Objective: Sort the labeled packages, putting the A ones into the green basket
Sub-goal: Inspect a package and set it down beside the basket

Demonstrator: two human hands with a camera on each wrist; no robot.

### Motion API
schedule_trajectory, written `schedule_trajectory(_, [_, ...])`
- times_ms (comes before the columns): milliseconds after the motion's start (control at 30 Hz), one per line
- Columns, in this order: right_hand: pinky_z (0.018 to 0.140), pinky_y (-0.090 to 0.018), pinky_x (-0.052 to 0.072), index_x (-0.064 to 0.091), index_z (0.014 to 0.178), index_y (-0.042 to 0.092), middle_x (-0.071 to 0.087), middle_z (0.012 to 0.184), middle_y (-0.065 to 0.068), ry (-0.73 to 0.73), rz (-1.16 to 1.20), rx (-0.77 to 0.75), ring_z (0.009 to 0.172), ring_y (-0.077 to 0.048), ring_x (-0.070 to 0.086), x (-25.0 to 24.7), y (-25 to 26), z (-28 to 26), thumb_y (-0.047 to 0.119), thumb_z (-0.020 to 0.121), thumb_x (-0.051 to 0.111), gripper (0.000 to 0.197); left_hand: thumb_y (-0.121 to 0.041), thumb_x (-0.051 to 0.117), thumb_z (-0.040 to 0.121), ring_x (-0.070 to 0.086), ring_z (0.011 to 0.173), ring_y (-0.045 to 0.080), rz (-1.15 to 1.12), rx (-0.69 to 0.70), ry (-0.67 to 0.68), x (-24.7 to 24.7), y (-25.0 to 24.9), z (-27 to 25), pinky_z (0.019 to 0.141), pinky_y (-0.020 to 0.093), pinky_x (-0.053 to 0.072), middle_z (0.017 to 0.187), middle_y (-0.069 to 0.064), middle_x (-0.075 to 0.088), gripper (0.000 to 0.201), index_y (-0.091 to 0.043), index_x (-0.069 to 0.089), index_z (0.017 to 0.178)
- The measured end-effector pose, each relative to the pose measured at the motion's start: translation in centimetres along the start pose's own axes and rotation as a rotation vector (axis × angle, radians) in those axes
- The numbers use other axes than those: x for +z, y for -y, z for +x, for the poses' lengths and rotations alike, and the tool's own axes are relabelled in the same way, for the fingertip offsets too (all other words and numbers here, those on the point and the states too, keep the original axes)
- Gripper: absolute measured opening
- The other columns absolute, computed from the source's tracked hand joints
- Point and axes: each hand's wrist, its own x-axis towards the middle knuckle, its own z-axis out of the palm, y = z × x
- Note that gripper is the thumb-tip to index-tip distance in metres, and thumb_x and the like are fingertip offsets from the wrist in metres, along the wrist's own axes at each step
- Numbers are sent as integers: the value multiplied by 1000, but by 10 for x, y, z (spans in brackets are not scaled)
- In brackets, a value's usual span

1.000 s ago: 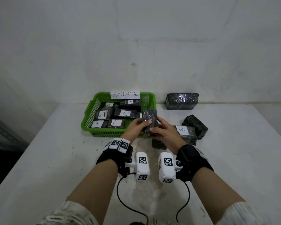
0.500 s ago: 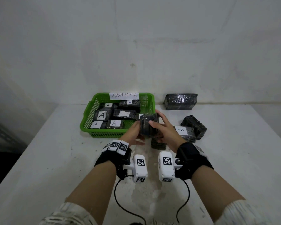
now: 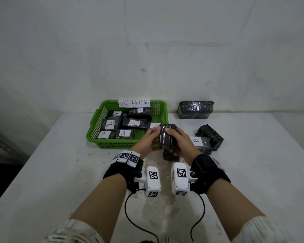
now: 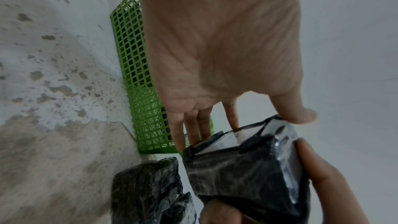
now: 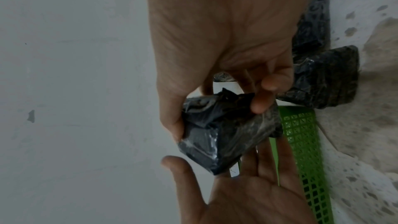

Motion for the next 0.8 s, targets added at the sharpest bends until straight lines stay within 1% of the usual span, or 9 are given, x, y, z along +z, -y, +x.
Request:
schedule_trajectory(167, [57,-25,38,60,113,42,68,98,-1,80,-5,48,69,-17,53,-1,-1,-1,51,87,58,28,-28,54,93,56,105,23,-6,-26,-7,0,-3,1,88,38,49,113,8,56,30,-17,43,119])
schedule_trajectory(300, [57,-25,41,44,137,42,67,111,-4,184,7,89,85,-17,59,-5,-3,-1,38,86,66,55,-28,55,92,57,95,20,10,-63,-23,-1,-5,-1,76,35,52,107,5,55,32,-16,43,119])
schedule_trajectory(400, [70,-30,45,42,136,41,67,108,-3,254,6,95,91,-19,59,-4,-7,0,22,81,74,67,-24,55,92,57,89,20,18,-73,-50,-1,-3,0,74,37,51,105,7,56,27,-14,44,115])
schedule_trajectory(467, [71,-35,41,45,133,42,67,107,-5,251,11,85,89,-24,55,-2,-11,2,18,73,79,73,-24,55,92,57,88,19,31,-65,-77,0,-2,1,76,37,51,103,7,57,25,-14,44,113])
schedule_trajectory(533, [69,-34,39,48,131,40,69,105,-7,216,27,57,88,-24,53,0,-12,3,16,70,81,73,-26,55,92,58,89,18,53,-45,-86,0,-2,2,81,39,51,104,7,58,27,-15,44,114])
schedule_trajectory(633, [60,-26,37,47,136,36,68,93,-5,137,47,27,77,-20,52,0,-6,-1,14,73,80,74,-31,54,92,58,95,20,56,-27,-68,-1,-3,0,84,38,51,109,7,59,31,-16,45,118])
schedule_trajectory(667, [58,-21,39,45,138,35,68,95,-4,111,41,7,75,-17,54,0,-5,-2,15,74,80,76,-31,54,93,58,99,22,50,-28,-58,-1,-3,0,85,37,50,113,8,58,33,-15,45,121])
schedule_trajectory(733, [66,-14,47,36,144,33,64,114,-4,45,-8,-60,91,-12,61,-1,-5,-1,15,73,81,86,-29,56,91,56,111,25,64,-36,-46,-2,-3,1,90,40,49,123,10,56,42,-14,42,129])
schedule_trajectory(800, [87,-19,49,21,151,29,52,136,-5,16,-69,-137,117,-16,55,-2,-6,0,13,70,83,103,-29,60,89,53,118,28,140,-25,-78,-3,-1,3,93,43,48,129,12,52,47,-15,39,129])
